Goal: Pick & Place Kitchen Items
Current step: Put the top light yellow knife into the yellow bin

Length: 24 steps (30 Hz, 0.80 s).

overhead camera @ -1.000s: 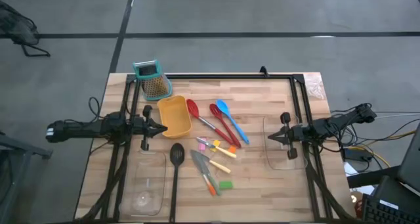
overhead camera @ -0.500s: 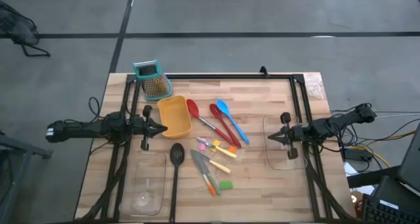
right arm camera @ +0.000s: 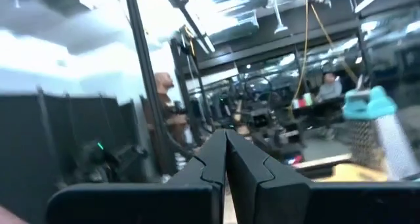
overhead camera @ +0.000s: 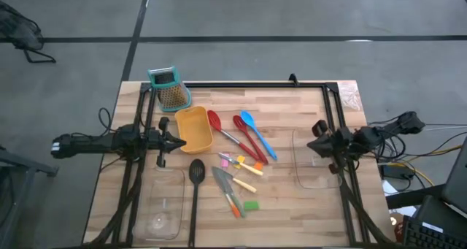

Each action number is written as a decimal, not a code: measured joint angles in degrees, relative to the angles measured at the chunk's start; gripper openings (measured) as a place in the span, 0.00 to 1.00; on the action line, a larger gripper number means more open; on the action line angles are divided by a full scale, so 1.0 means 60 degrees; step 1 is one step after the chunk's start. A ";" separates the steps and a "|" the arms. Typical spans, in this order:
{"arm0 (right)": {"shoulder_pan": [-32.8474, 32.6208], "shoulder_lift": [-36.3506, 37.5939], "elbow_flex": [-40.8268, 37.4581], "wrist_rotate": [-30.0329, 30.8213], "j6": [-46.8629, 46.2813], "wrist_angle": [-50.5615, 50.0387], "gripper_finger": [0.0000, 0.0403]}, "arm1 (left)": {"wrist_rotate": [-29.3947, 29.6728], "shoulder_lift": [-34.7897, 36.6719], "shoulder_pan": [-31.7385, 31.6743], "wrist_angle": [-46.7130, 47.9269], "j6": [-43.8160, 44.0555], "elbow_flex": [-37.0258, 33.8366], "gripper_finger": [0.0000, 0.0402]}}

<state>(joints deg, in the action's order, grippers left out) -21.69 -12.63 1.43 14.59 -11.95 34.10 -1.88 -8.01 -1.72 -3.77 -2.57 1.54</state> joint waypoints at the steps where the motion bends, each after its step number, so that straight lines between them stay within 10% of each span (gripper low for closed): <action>1: 0.0000 -0.0303 0.0007 0.0000 -0.0166 0.0189 0.02 | -0.0001 -0.0002 0.0000 -0.0001 0.0001 -0.0001 0.07; 15: 0.0000 -0.7721 0.3129 -0.0040 -0.1383 0.0518 0.02 | 0.0002 -0.0004 -0.0004 0.0000 0.0000 -0.0001 0.07; 24: 0.0303 -1.0712 0.7092 0.0505 -0.1444 -0.5003 0.05 | 0.0000 -0.0004 -0.0004 -0.0001 0.0002 -0.0002 0.07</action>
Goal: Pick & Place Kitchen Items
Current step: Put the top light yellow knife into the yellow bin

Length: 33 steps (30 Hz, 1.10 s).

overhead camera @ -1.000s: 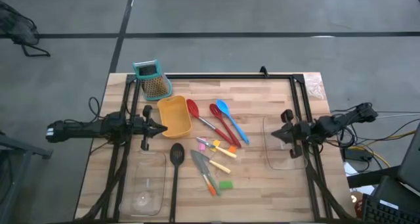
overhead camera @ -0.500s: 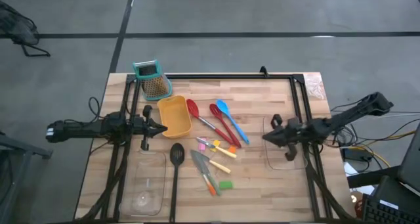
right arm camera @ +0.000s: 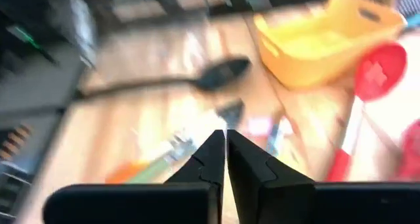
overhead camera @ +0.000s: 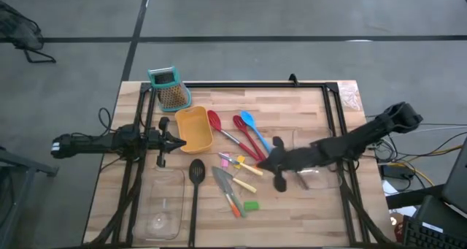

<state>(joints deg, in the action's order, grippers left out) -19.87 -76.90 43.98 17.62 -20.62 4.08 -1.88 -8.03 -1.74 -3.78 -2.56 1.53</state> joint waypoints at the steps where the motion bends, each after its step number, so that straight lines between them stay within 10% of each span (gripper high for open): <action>1: 0.0044 -0.0270 0.0407 0.0063 0.0001 -0.0604 0.07 | 0.0000 0.0000 0.0000 -0.0002 -0.0002 0.0000 0.07; 16: 0.0680 -0.4155 0.4268 0.0094 -0.0323 -0.5722 0.47 | 0.0002 0.0000 0.0004 0.0001 0.0000 0.0000 0.07; 33: 0.0823 -0.5496 0.4343 0.0090 -0.0470 -0.5230 0.44 | 0.0001 -0.0003 -0.0004 0.0016 0.0002 -0.0001 0.07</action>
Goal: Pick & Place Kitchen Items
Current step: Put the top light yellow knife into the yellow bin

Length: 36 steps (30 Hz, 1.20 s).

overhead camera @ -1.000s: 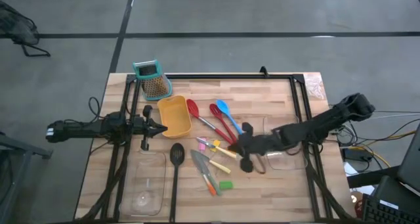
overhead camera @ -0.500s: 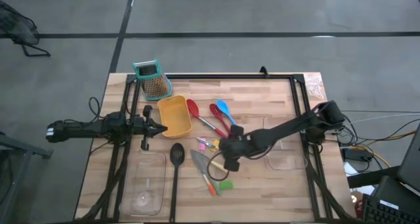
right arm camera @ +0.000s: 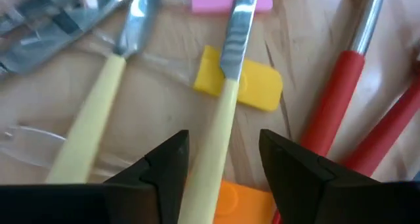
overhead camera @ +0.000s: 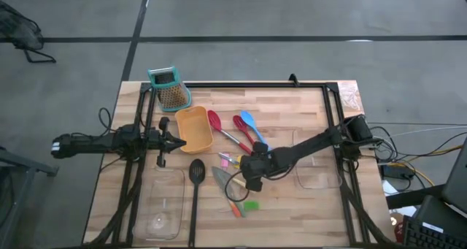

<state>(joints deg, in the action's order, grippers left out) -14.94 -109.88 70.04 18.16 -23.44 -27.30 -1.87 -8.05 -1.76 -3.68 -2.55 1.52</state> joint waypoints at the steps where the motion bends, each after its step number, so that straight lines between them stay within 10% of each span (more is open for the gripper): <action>1: -0.0004 -0.0109 0.0000 0.0001 0.0001 -0.0022 0.44 | 0.0000 -0.0004 0.0000 -0.0004 0.0000 0.0003 0.07; 22: 0.0011 -0.0544 0.0091 -0.0009 0.0003 -0.0072 0.17 | -0.0001 -0.0055 0.0004 0.0047 0.0000 0.0001 0.07; 36: 0.0000 -0.0519 0.0214 0.0225 0.0143 -0.0070 0.18 | 0.0000 -0.0055 0.0009 0.0051 -0.0002 0.0002 0.07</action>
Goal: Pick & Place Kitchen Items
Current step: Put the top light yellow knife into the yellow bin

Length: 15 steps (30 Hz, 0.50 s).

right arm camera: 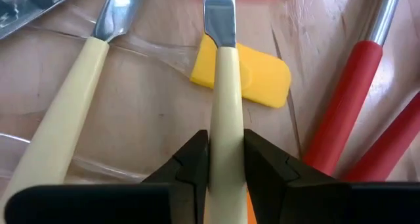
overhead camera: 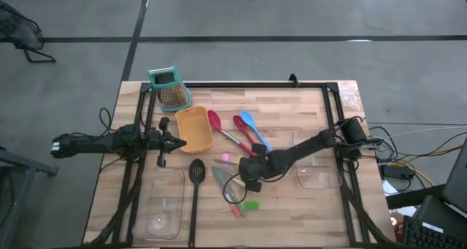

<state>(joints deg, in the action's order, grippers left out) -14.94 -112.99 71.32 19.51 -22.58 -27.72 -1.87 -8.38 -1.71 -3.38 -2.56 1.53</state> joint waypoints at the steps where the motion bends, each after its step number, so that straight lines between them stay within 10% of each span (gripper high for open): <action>1: 0.0000 0.0000 0.0037 0.0004 0.0020 -0.0030 0.17 | 0.0000 0.0000 -0.0002 0.0000 -0.0002 -0.0002 0.07; 15: -0.0004 0.0007 0.1217 0.0049 0.0550 -0.0138 0.17 | -0.0003 0.0000 -0.0002 0.0001 -0.0031 0.0002 0.07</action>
<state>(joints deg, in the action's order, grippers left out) -14.97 -112.95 78.62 19.80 -19.28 -28.55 -1.88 -8.38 -1.72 -3.37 -2.74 1.54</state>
